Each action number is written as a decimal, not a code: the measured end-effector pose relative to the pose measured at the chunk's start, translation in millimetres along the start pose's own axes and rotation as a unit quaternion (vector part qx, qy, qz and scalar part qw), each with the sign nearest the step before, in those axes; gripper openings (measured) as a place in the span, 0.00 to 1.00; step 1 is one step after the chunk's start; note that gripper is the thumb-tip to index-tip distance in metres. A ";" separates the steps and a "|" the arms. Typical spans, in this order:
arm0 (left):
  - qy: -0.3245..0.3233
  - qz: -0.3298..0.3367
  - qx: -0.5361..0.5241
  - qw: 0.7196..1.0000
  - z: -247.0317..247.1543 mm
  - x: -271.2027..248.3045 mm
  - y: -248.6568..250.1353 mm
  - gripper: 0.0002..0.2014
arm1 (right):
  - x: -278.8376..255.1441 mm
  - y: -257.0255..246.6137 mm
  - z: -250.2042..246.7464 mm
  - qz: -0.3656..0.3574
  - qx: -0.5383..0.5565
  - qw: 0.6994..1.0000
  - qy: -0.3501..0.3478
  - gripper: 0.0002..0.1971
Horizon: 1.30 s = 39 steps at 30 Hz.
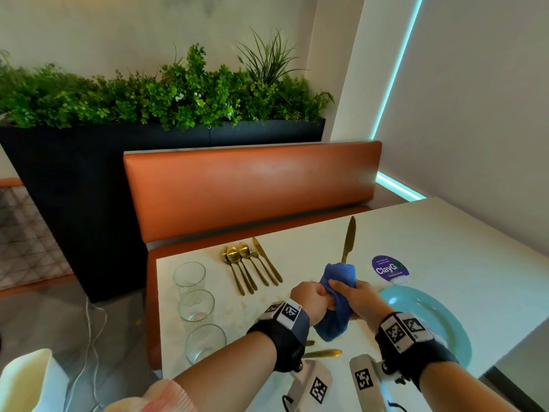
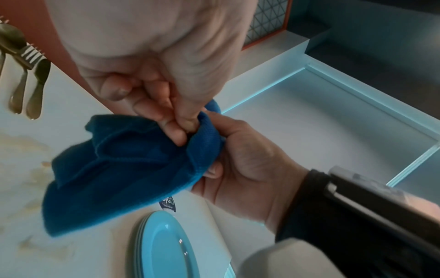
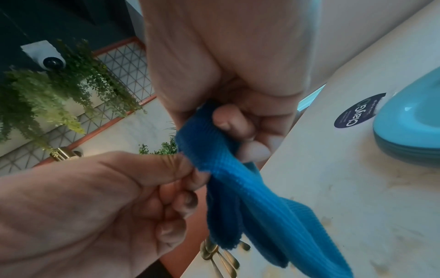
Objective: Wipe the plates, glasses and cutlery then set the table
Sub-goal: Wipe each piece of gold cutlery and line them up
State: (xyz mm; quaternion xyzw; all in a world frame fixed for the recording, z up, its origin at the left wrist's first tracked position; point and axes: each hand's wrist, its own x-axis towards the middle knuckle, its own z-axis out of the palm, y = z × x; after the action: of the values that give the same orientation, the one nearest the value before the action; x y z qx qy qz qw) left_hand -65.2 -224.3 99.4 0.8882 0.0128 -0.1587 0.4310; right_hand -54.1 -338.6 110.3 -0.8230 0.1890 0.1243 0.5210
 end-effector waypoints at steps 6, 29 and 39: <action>-0.016 0.014 0.004 1.000 4.3 16.1 -1.1 0.10 | 20.4 10.9 -4.9 -0.014 -0.046 0.999 -0.001 0.14; 0.077 -0.194 -0.156 0.965 -12.4 204.3 -14.5 0.17 | 179.1 -11.7 9.7 -0.027 -0.111 0.962 -0.248 0.02; 0.107 -0.289 -0.064 0.949 -42.4 245.4 -54.4 0.25 | 218.9 -13.8 -4.2 -0.013 -0.131 0.971 -0.201 0.10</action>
State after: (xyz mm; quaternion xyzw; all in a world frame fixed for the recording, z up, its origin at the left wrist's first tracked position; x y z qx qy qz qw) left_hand 170.5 -185.5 10.6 0.8287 0.3250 -0.1797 0.4187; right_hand 148.5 -376.8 35.4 -0.8446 0.0519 0.3046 0.4371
